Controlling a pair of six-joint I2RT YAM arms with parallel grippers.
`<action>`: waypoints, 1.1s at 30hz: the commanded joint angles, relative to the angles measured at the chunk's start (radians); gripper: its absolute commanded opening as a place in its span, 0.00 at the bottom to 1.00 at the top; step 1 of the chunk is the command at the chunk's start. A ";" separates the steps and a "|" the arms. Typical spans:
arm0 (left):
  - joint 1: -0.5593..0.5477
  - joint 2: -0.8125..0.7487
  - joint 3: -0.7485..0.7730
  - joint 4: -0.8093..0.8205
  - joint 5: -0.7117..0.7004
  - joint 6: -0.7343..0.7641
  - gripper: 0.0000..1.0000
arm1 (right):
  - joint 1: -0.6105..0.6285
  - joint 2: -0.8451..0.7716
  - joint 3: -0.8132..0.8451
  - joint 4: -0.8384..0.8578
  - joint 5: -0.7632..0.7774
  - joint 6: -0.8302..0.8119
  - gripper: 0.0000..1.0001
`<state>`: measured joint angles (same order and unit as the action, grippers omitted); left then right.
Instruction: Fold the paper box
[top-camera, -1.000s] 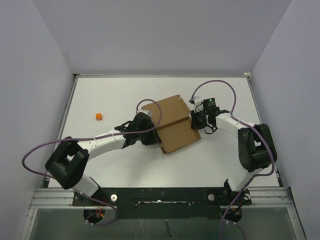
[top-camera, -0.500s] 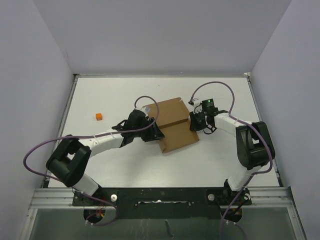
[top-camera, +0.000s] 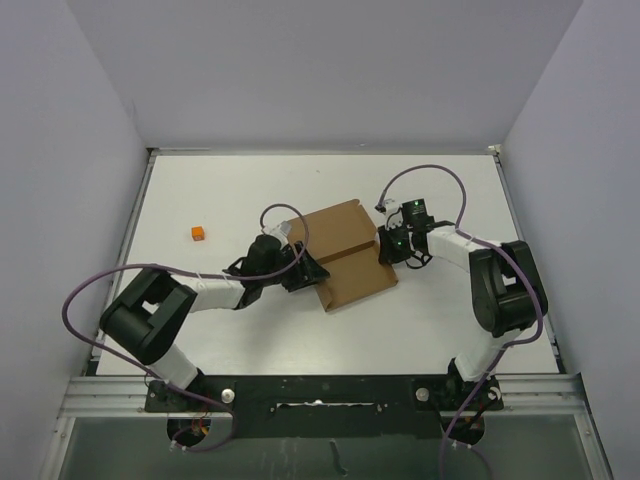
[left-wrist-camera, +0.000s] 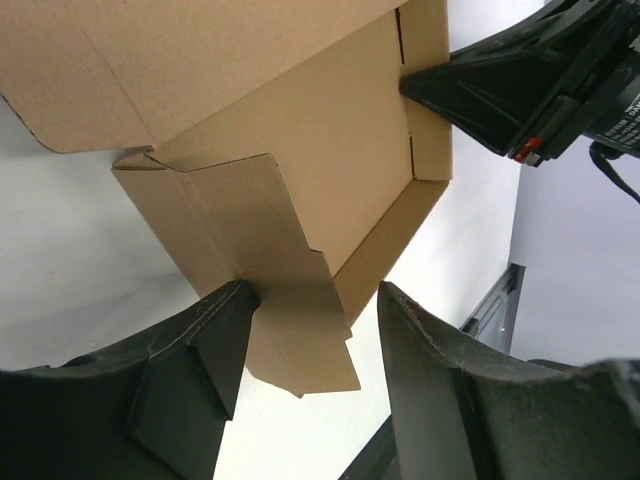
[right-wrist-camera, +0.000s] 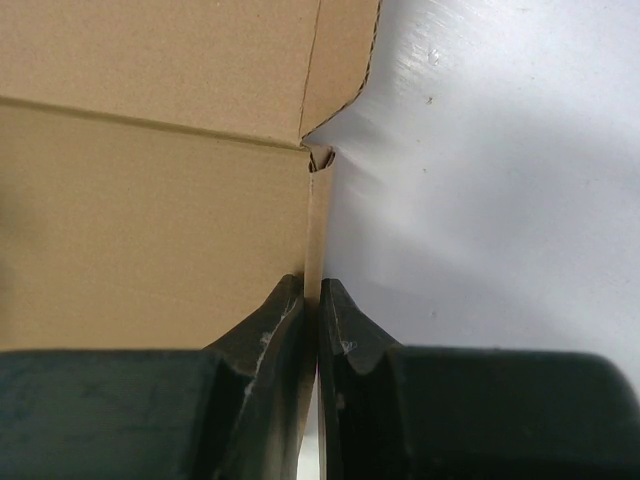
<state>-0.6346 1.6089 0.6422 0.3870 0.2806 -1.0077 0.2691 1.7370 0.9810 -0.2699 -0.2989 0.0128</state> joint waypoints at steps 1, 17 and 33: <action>0.003 0.056 -0.033 0.244 0.007 -0.055 0.52 | 0.021 0.008 0.022 -0.007 -0.063 -0.004 0.00; 0.006 0.052 -0.074 0.222 -0.024 -0.061 0.29 | 0.022 0.019 0.027 -0.011 -0.050 -0.011 0.00; 0.004 0.054 -0.196 0.555 -0.014 -0.114 0.40 | 0.023 0.030 0.031 -0.019 -0.055 -0.018 0.00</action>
<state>-0.6266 1.6615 0.4706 0.7670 0.2806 -1.1042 0.2703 1.7485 0.9886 -0.2710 -0.2939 0.0048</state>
